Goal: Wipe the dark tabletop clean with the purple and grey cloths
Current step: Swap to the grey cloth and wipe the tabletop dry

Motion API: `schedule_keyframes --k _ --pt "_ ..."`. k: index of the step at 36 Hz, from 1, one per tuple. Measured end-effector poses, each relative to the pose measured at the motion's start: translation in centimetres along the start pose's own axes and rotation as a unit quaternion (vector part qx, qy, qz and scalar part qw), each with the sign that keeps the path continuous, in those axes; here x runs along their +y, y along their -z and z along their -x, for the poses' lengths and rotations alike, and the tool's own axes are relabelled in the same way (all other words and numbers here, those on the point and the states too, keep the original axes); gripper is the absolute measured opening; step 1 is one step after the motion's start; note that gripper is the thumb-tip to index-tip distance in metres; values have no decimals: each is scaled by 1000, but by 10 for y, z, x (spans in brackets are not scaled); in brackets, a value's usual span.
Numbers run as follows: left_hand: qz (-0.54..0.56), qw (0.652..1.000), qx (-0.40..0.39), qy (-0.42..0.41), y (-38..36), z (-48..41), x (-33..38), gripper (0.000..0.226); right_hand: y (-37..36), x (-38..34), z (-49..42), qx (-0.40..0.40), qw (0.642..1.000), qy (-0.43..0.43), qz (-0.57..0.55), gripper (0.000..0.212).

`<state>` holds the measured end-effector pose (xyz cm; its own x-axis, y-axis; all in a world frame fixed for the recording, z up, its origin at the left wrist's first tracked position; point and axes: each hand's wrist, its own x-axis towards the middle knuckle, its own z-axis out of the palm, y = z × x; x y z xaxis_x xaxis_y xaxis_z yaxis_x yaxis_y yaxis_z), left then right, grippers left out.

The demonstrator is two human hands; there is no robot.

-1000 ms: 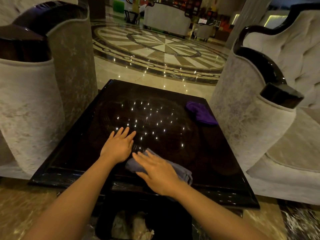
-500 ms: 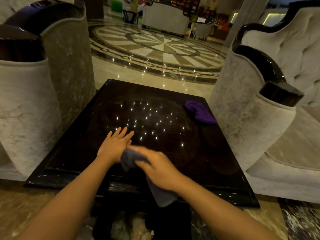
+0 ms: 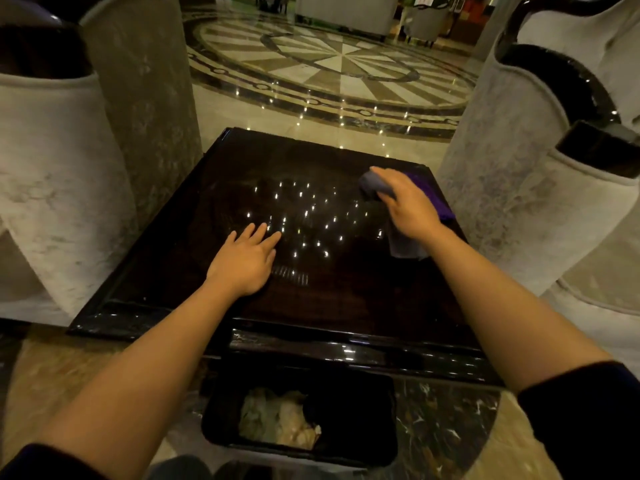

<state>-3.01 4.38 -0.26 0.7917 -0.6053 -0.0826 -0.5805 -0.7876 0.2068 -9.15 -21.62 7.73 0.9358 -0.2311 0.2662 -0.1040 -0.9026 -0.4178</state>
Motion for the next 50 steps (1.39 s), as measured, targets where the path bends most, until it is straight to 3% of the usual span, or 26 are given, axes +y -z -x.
schedule_keyframes --k 10,19,32,42,50 --pt "9 1000 5 -6 1 0 -1 48 -52 46 -8 -92 985 -120 78 65" --pt "2 1000 10 1 1 -2 0 48 -60 38 -11 -66 984 -116 120 42" --pt "2 1000 9 8 2 2 4 48 -72 -11 24 -81 992 27 93 33" --pt "-3 1000 14 12 -1 -1 4 48 -77 -58 81 -90 990 106 25 38" --pt "-7 1000 3 9 1 1 3 49 -77 -77 107 -173 979 105 22 47"
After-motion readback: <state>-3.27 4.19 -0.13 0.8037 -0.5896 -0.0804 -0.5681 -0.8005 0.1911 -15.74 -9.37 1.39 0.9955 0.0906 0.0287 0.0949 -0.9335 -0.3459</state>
